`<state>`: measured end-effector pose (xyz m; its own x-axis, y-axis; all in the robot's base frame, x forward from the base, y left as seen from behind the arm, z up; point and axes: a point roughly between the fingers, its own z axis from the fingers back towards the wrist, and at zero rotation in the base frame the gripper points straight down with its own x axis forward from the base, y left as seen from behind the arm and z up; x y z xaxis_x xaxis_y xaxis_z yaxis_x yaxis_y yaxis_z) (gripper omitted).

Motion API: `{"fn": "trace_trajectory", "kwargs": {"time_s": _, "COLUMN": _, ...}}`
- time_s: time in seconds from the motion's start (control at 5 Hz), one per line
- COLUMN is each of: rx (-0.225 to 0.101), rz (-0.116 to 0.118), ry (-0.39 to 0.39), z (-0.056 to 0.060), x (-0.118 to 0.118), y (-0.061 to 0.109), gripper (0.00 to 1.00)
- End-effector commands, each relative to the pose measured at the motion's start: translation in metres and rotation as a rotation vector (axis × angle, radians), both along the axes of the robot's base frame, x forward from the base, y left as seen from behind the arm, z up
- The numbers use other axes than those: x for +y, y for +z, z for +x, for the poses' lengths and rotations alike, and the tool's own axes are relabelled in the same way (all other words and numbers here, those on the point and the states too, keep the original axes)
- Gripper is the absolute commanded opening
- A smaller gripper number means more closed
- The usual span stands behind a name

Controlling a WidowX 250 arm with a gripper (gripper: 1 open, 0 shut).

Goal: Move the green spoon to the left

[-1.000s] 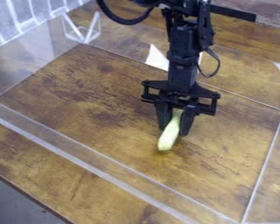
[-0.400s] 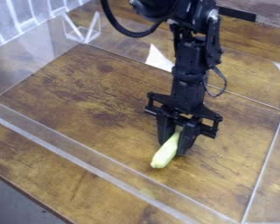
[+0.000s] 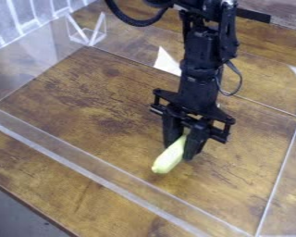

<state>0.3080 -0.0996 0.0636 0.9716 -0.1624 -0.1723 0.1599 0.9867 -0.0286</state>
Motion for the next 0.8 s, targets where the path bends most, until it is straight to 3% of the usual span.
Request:
{"fn": "trace_trajectory", "kwargs": {"time_s": 0.0, "rx": -0.094, "rz": -0.011, "ry": 0.007, "z": -0.001, "x": 0.008, "y": 0.043, "gripper": 0.0}}
{"fn": "trace_trajectory", "kwargs": {"time_s": 0.2, "rx": -0.112, "rz": 0.012, "ry": 0.005, "z": -0.007, "x": 0.028, "y": 0.058, "gripper": 0.0}}
{"fn": "trace_trajectory", "kwargs": {"time_s": 0.4, "rx": -0.128, "rz": 0.04, "ry": -0.008, "z": -0.013, "x": 0.064, "y": 0.07, "gripper": 0.0}}
{"fn": "trace_trajectory", "kwargs": {"time_s": 0.6, "rx": -0.133, "rz": 0.061, "ry": -0.025, "z": -0.016, "x": 0.11, "y": 0.067, "gripper": 0.0}}
